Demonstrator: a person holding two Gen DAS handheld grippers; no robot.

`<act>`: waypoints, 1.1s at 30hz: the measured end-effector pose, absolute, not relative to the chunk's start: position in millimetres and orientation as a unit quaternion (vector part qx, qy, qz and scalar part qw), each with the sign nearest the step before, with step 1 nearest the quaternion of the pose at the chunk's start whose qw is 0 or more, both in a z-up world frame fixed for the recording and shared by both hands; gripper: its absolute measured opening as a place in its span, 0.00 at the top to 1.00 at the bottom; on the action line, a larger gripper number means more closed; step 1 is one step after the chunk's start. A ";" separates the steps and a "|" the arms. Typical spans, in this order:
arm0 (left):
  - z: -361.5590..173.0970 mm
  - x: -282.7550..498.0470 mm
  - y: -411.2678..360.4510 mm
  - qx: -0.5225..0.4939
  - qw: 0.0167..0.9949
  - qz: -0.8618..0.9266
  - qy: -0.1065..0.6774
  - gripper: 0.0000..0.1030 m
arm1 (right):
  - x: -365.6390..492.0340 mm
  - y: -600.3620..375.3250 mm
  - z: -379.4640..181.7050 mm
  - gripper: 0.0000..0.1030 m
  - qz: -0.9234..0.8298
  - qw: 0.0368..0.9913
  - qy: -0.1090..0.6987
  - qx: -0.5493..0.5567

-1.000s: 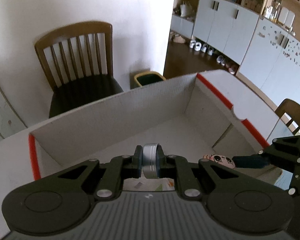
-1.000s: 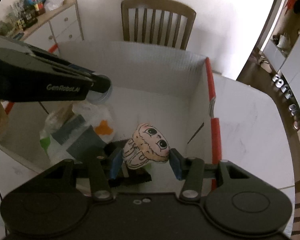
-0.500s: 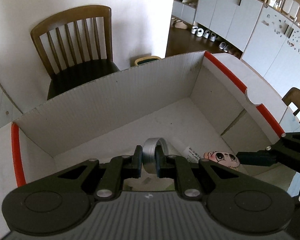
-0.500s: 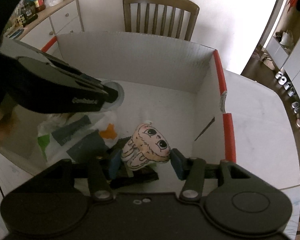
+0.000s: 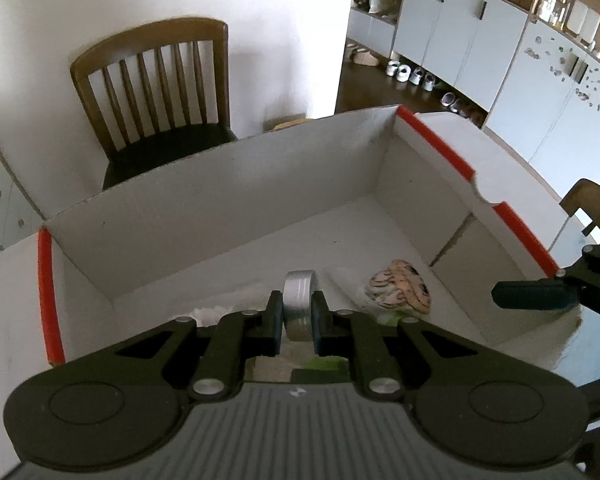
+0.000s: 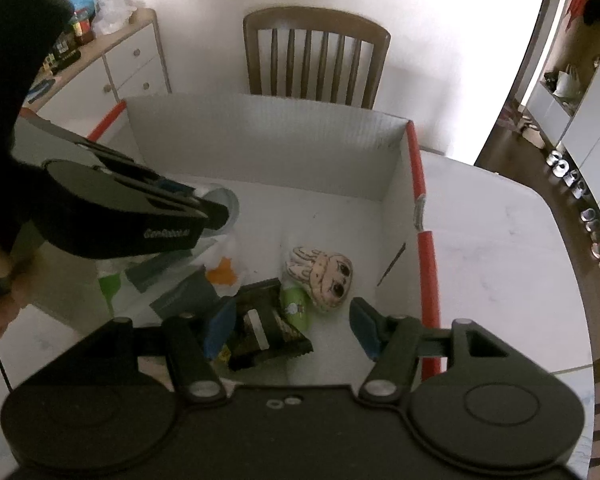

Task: Organize objects
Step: 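Lower the plush and silver tin into the red box and open both tools, then withdraw both tools from the box back toward the plate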

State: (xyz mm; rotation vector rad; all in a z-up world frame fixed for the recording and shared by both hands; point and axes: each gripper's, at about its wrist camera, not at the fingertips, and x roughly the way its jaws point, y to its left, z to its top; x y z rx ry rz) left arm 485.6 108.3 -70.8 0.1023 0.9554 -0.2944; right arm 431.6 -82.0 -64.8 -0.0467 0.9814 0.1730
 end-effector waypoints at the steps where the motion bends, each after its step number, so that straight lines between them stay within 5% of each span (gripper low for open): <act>1: -68.1 482.6 107.1 0.052 0.879 -0.139 0.454 0.88 | 428.1 -82.6 -62.5 0.39 0.084 0.879 0.468 -0.023; 33: 6.7 338.3 88.3 0.018 0.917 -0.124 0.380 0.84 | 301.4 -129.1 6.0 0.31 0.128 0.914 0.385 -0.007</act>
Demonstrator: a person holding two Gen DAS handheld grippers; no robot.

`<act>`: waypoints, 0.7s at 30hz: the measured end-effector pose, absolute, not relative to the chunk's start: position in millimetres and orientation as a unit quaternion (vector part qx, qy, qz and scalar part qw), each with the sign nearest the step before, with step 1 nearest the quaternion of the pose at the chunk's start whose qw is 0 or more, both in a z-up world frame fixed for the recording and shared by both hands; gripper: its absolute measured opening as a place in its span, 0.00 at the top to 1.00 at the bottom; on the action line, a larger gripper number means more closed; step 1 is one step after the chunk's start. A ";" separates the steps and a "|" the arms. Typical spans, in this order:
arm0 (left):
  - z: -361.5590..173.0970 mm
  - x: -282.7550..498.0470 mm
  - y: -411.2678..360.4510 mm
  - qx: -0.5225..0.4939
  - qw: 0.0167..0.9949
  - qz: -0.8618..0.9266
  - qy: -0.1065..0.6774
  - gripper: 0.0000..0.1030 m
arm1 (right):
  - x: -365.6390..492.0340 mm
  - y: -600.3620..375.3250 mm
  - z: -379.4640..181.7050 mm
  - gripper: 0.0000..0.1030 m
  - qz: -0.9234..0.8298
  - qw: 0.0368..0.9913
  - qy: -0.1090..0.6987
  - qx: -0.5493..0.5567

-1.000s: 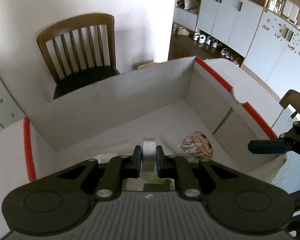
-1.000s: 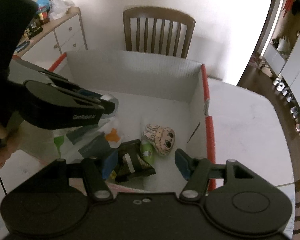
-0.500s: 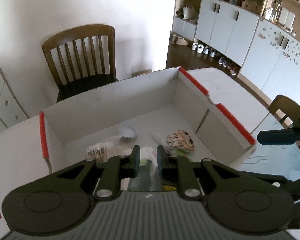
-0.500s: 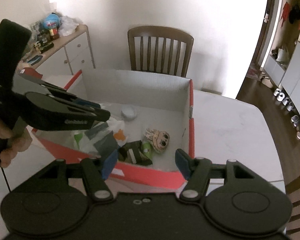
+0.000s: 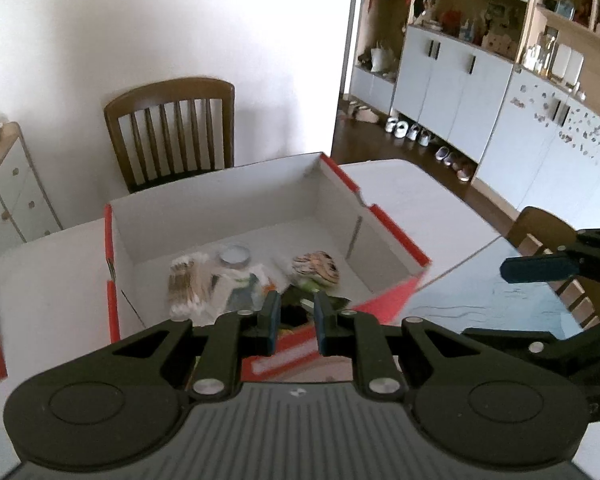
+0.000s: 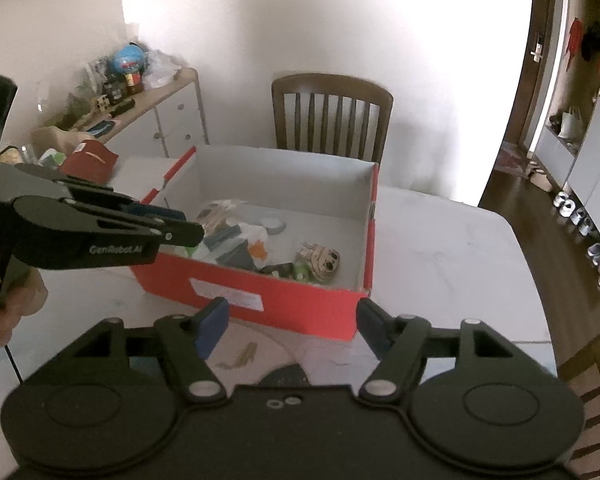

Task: Organize objects
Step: 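Withdraw both tools from the box back toward the plate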

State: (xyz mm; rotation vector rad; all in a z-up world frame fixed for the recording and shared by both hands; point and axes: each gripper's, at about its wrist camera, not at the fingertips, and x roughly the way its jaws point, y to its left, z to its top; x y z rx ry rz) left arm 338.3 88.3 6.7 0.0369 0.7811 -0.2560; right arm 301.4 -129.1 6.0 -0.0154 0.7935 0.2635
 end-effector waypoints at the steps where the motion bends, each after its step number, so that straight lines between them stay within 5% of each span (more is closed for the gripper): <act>1: 7.7 332.0 86.8 0.016 0.917 -0.125 0.378 0.84 | 296.8 -130.8 7.1 0.30 0.130 0.914 0.384 -0.006; 21: -12.0 217.4 64.4 -0.004 0.919 -0.104 0.381 0.84 | 207.4 -161.0 -4.0 0.16 0.141 0.919 0.369 -0.008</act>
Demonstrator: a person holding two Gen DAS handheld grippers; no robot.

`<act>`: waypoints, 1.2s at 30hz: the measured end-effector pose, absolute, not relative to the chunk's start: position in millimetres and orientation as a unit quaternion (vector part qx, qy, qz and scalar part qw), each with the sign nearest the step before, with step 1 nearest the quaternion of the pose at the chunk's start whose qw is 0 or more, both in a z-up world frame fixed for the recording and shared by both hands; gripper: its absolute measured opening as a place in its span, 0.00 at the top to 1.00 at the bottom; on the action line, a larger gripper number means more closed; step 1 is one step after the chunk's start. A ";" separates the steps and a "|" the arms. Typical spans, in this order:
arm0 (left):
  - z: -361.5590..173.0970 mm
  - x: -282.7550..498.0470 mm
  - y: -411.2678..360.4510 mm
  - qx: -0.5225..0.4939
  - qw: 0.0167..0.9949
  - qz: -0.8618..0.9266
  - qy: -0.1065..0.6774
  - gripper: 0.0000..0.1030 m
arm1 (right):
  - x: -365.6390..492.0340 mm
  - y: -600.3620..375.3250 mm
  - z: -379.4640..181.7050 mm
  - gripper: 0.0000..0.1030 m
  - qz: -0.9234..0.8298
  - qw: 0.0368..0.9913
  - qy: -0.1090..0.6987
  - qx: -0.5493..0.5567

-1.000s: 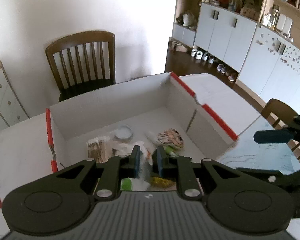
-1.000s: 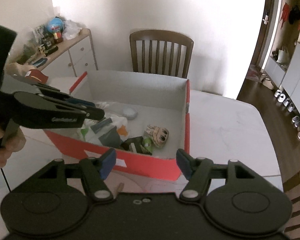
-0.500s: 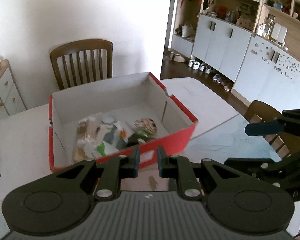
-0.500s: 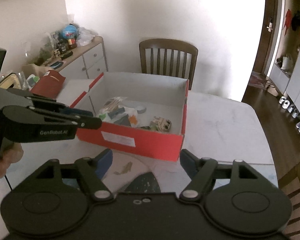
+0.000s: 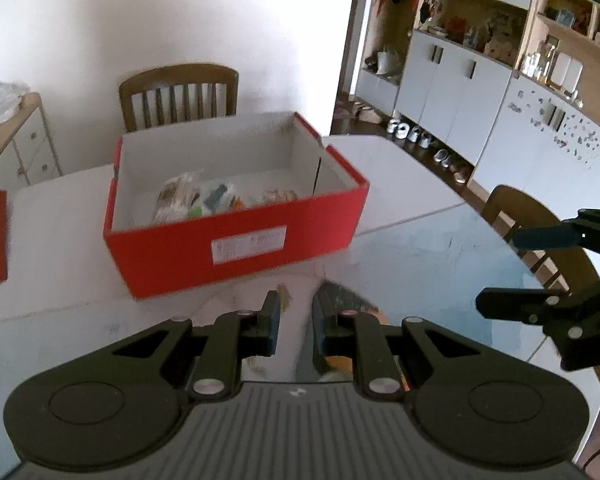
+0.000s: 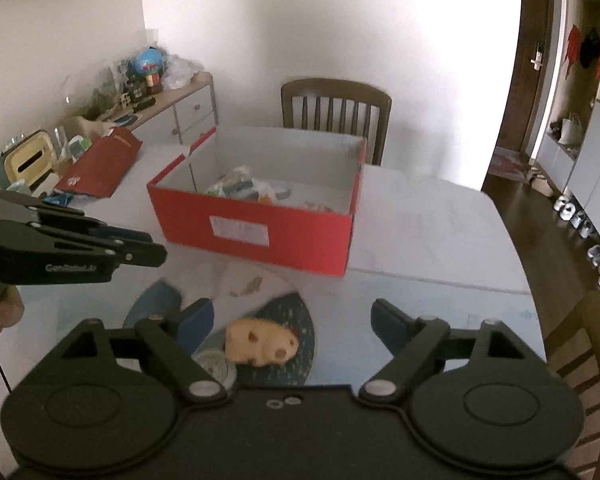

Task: Organize objects
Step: 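Withdraw both tools from the box back toward the plate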

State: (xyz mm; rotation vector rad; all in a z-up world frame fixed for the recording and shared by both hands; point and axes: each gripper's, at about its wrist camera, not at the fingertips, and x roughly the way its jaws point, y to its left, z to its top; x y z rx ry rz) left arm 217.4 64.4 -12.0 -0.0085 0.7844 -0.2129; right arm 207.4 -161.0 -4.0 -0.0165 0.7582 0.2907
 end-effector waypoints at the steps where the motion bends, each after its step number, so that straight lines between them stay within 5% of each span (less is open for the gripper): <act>1: -14.8 212.9 63.7 -0.003 0.918 -0.103 0.384 0.78 | 204.6 -161.9 -6.5 0.16 0.142 0.918 0.371 -0.006; 3: -21.3 203.6 62.8 -0.002 0.916 -0.100 0.388 0.51 | 198.3 -163.7 -13.1 0.16 0.143 0.915 0.377 -0.001; 5: -27.7 193.5 62.5 -0.001 0.918 -0.092 0.386 0.34 | 193.1 -165.4 -20.0 0.16 0.143 0.912 0.385 0.001; 18: -72.2 169.2 72.4 -0.022 0.909 -0.057 0.412 0.15 | 177.4 -161.2 -65.8 0.13 0.134 0.894 0.427 -0.009; 21: -80.8 171.2 74.3 -0.025 0.909 -0.050 0.412 0.00 | 178.4 -158.9 -76.5 0.13 0.127 0.891 0.436 -0.008; 36: -123.7 190.5 83.5 -0.017 0.905 -0.024 0.425 0.00 | 185.6 -131.8 -110.8 0.11 0.120 0.877 0.463 -0.037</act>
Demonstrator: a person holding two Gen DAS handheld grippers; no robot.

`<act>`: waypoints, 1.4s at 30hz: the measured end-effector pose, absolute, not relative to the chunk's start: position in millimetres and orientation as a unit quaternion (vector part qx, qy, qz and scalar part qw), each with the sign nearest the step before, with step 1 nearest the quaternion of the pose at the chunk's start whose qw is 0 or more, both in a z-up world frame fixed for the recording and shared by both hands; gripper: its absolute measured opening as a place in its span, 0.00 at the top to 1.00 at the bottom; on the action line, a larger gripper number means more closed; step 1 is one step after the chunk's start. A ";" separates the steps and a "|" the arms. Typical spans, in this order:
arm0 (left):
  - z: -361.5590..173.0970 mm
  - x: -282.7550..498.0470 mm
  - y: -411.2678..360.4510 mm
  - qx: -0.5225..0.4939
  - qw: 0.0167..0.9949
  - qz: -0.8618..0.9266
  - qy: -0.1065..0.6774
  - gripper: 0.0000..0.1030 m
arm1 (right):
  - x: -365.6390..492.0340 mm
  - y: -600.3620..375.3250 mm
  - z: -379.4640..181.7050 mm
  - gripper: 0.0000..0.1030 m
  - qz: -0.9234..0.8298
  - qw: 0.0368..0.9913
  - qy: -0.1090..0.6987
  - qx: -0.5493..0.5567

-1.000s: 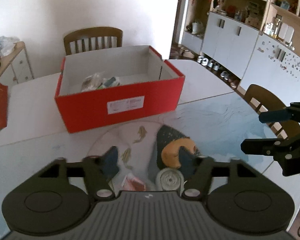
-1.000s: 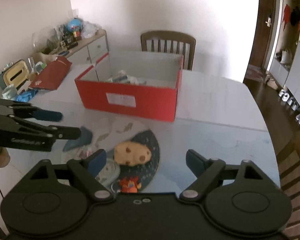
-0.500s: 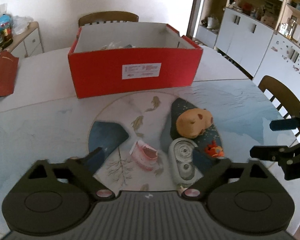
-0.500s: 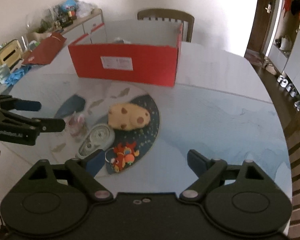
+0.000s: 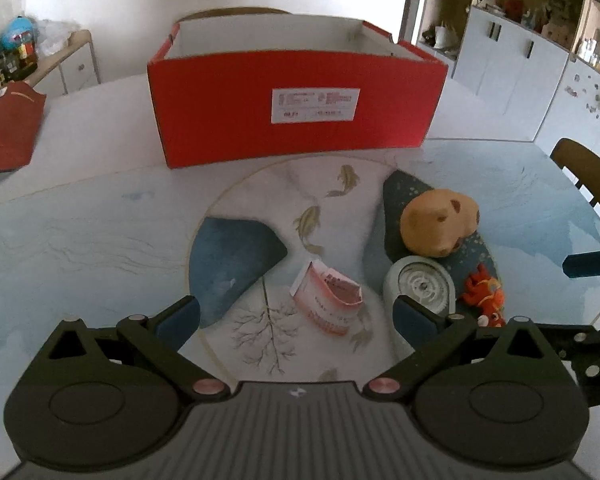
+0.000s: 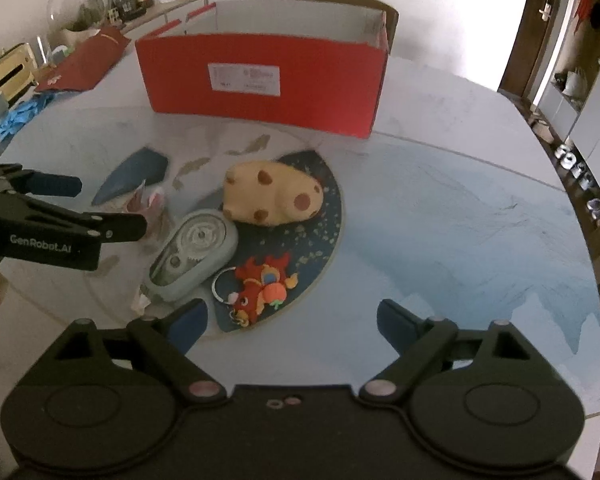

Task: Organize objects
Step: 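Withdraw both tools from the box back toward the plate, then grasp the red dragon plush with the right tool while the left tool grasps the pink-and-white packet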

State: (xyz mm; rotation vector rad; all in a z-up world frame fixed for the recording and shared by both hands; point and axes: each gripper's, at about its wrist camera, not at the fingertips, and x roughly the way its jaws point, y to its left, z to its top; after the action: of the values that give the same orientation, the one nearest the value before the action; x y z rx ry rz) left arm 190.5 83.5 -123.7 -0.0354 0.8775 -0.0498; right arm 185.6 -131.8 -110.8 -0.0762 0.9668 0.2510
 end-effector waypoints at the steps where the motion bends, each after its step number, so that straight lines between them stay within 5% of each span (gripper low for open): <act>1: -125.5 191.6 84.1 -0.017 0.904 -0.023 0.427 0.00 | 186.1 -130.5 -112.8 0.11 0.119 0.876 0.465 -0.037; 14: -144.8 207.1 83.5 0.005 0.896 -0.030 0.442 0.00 | 199.2 -122.9 -134.5 0.17 0.121 0.859 0.496 -0.040; 28: -146.8 214.5 81.5 0.036 0.901 -0.055 0.428 0.00 | 212.1 -109.1 -139.4 0.10 0.138 0.860 0.490 -0.044; 32: -147.6 213.2 84.6 0.034 0.903 -0.064 0.424 0.01 | 212.5 -107.2 -138.9 0.16 0.137 0.864 0.482 -0.044; 37: -144.4 210.7 86.6 0.028 0.906 -0.082 0.414 0.16 | 212.6 -106.3 -135.7 0.30 0.137 0.868 0.475 -0.043; 42: -140.7 206.9 85.3 0.025 0.907 -0.105 0.407 0.44 | 211.4 -106.5 -133.5 0.44 0.135 0.871 0.471 -0.041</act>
State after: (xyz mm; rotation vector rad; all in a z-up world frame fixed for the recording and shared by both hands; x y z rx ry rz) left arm 206.9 85.3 -140.7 0.0523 0.8397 -0.2170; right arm 211.4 -106.5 -133.5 -0.0857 0.9856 0.2823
